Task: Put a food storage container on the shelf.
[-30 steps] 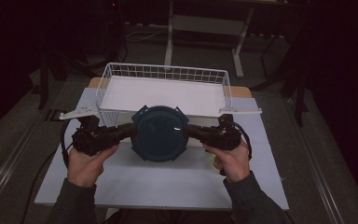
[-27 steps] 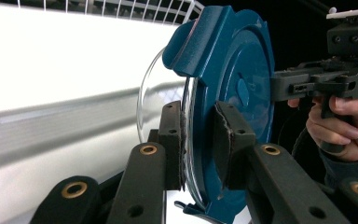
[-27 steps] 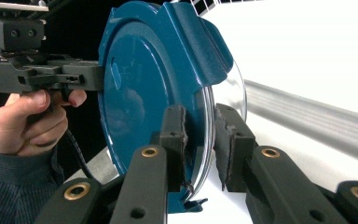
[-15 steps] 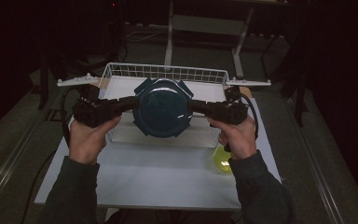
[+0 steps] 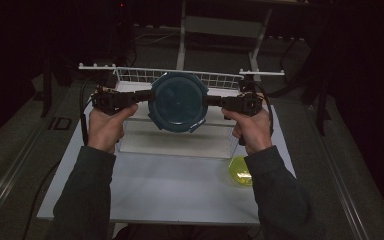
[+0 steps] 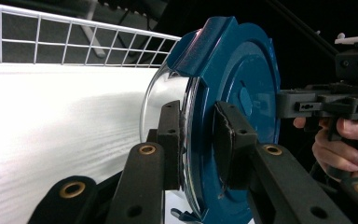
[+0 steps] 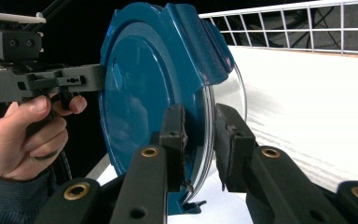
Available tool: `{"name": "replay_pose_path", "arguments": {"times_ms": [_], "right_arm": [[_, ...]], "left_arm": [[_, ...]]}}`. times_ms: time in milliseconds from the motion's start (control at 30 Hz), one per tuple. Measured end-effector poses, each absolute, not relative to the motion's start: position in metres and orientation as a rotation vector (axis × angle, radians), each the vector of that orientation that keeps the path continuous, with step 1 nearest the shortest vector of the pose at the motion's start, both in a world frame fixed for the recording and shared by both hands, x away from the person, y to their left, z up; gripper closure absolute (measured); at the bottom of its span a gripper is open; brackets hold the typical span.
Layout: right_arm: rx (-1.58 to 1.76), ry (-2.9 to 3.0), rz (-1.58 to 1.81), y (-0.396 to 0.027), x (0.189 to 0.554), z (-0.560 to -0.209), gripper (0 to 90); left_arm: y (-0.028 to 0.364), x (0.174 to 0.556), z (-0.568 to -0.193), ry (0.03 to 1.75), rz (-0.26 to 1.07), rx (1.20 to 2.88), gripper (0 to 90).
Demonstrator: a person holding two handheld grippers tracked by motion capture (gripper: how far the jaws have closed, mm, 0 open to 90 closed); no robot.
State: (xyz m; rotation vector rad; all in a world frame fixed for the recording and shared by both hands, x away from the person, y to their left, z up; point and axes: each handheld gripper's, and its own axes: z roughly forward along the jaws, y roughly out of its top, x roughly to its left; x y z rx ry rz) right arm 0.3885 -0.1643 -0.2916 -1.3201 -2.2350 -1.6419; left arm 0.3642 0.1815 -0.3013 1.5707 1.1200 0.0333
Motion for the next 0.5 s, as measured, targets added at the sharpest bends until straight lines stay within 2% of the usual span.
{"name": "replay_pose_path", "arguments": {"times_ms": [167, 500], "right_arm": [[-1.358, -2.217, -1.612, -0.164, 0.399, -0.294, 74.3], [-1.386, -2.176, -1.609, -0.162, 0.415, -0.296, 74.2]], "left_arm": [[0.181, 0.376, -0.306, 1.148, -0.004, 1.55, 74.0], [0.18, 0.389, -0.303, 1.168, 0.062, 1.534, 73.5]]}}
